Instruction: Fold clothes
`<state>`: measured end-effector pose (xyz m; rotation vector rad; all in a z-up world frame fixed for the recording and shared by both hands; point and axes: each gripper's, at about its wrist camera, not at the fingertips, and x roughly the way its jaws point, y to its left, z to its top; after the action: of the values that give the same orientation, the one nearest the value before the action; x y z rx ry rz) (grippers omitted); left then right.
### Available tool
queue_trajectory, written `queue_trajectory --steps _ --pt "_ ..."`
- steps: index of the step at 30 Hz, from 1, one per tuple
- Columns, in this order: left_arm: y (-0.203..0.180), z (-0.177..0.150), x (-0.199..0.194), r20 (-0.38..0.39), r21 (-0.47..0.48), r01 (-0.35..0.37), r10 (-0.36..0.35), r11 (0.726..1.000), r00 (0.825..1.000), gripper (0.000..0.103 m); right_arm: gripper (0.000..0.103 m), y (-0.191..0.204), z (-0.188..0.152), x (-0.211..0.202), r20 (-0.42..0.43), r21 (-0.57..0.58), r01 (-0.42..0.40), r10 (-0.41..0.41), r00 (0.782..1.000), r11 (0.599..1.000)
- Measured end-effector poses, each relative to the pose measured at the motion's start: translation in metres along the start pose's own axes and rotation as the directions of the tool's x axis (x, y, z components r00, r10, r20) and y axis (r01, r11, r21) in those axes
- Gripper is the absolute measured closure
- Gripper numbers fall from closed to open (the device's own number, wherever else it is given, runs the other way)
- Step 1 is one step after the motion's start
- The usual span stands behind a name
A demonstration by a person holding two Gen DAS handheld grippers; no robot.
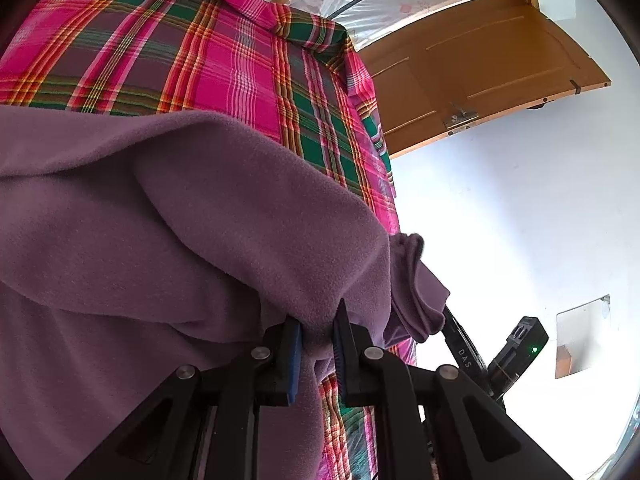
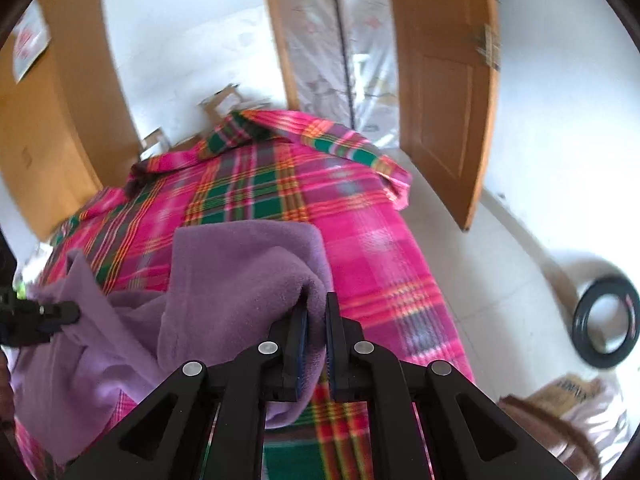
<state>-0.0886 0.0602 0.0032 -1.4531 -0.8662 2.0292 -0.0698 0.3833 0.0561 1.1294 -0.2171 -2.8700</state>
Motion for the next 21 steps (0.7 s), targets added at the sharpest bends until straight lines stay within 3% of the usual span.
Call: queue_trajectory --steps 10,21 --pt "-0.002 -0.002 0.009 -0.018 -0.008 -0.015 0.015 1.0 1.0 0.089 0.095 -0.044 -0.008 0.0 -0.032 0.145 0.067 -0.063 0.997 0.987" --pt "-0.002 0.0 0.018 -0.042 -0.009 -0.024 0.024 1.0 0.999 0.087 0.09 -0.069 -0.021 0.0 -0.085 0.306 0.05 -0.026 0.996 0.951"
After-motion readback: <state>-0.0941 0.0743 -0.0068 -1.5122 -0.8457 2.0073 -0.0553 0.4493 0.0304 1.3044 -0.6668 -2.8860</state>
